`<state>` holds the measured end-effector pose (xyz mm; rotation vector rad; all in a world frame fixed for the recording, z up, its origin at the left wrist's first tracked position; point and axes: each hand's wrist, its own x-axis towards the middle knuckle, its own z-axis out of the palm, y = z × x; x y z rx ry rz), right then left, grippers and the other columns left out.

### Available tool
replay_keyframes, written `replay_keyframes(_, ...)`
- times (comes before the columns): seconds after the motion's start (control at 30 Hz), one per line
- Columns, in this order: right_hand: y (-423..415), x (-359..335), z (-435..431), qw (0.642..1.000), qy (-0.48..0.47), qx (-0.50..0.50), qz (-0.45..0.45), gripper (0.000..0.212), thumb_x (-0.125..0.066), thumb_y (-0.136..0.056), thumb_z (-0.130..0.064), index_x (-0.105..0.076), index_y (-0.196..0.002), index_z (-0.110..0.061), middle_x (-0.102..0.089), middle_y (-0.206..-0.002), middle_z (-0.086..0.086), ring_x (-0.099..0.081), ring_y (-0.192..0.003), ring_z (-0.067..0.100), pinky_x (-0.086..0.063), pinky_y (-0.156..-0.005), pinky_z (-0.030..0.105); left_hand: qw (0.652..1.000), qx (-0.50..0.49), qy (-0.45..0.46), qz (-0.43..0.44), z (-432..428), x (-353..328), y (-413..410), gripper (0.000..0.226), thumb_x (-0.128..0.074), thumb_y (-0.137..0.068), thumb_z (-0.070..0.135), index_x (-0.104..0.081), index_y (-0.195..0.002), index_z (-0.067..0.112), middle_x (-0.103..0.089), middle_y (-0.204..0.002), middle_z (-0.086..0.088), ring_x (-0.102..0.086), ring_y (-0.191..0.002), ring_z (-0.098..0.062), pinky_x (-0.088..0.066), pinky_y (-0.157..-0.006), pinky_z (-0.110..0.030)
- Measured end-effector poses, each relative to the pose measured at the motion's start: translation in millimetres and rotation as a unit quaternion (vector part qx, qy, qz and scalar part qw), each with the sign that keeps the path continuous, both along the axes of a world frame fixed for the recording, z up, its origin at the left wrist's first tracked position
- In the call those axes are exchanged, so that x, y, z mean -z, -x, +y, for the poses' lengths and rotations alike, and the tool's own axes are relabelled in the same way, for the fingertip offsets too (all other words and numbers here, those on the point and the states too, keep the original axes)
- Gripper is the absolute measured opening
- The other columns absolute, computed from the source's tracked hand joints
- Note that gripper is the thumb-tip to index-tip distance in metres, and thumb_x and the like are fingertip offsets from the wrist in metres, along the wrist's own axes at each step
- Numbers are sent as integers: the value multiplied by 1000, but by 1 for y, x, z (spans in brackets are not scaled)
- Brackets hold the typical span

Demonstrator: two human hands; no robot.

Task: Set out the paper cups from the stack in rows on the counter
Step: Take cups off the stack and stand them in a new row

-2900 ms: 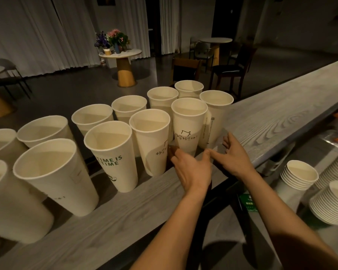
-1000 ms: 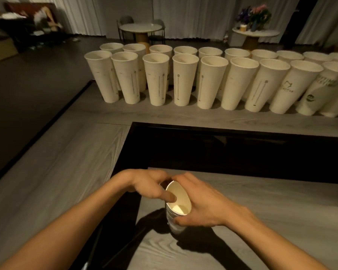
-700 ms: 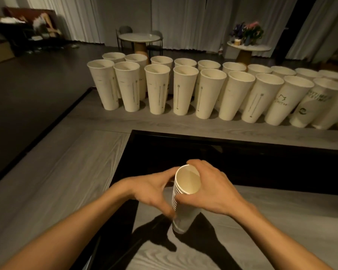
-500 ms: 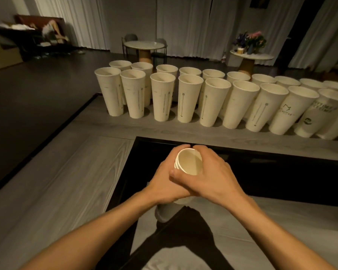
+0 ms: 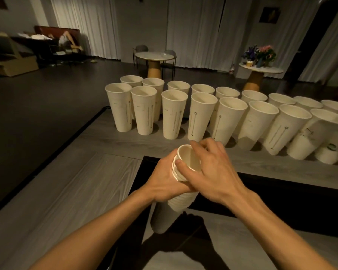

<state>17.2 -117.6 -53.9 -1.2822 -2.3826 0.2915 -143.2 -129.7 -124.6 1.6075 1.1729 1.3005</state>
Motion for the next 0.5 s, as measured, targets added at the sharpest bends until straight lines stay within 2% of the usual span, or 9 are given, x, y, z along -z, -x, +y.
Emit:
replay_keyframes(0.07, -4, -17, 16, 999, -8, -37, 26, 89, -38, -81, -79, -49, -150, -23, -44, -121, -10, -39, -119, 8, -39, -103, 29, 999, 20, 28, -14, 5, 3, 10, 81, -91, -65, 23, -54, -136, 14, -70, -123, -6, -69, -114, -26, -57, -99, -48)
replay_keyframes(0.13, -9, -35, 34, 994, -7, -43, 97, 87, -49, -76, -79, -48, -150, -32, -47, -123, -16, -44, -116, 1, -41, -99, 23, 999, 19, 41, 0, 8, 6, 18, 82, -89, -65, 35, -53, -136, 15, -68, -124, -7, -68, -114, -27, -57, -97, -51)
replay_keyframes(0.2, -9, -49, 44, 974, 16, -21, 225, 87, -64, -68, -75, -43, -146, -43, -51, -126, -22, -51, -111, -7, -44, -89, 15, 999, 11, 44, 2, 8, 8, 21, 84, -87, -65, 41, -52, -138, 19, -68, -126, -3, -67, -117, -25, -57, -97, -45)
replay_keyframes(0.27, 2, -47, 49, 937, 69, -11, 342, 99, -75, -59, -70, -38, -147, -44, -54, -128, -22, -57, -113, -7, -51, -82, 13, 999, -2, 40, -13, 11, 8, 24, 84, -87, -64, 42, -52, -137, 20, -68, -126, 0, -67, -117, -21, -57, -96, -37)
replay_keyframes(0.3, 6, -41, 48, 922, 103, -15, 374, 105, -78, -56, -68, -37, -149, -41, -55, -127, -24, -59, -112, -9, -53, -80, 13, 999, -7, 36, -24, 12, 5, 23, 85, -87, -63, 42, -52, -138, 19, -69, -125, -1, -68, -117, -20, -57, -97, -37)
replay_keyframes(0.37, 15, -29, 51, 905, 179, -55, 382, 106, -87, -55, -56, -43, -148, -32, -65, -123, -20, -64, -110, -5, -58, -83, 19, 999, -17, 28, -42, 18, 2, 26, 83, -86, -63, 40, -53, -136, 20, -71, -123, -1, -69, -116, -21, -57, -98, -41)
replay_keyframes(0.43, 23, -21, 52, 906, 223, -110, 343, 87, -96, -60, -35, -55, -136, -24, -73, -118, -9, -70, -108, 7, -61, -87, 29, 998, -30, 19, -51, 25, -1, 31, 75, -86, -62, 33, -56, -130, 26, -73, -119, 3, -70, -113, -20, -58, -96, -37)
replay_keyframes(0.5, 30, -25, 54, 907, 218, -135, 334, 72, -96, -63, -21, -61, -126, -25, -76, -112, -9, -72, -105, 9, -60, -84, 26, 998, -42, 17, -42, 29, -1, 36, 76, -87, -59, 30, -56, -128, 32, -73, -118, 6, -71, -111, -16, -57, -93, -33)
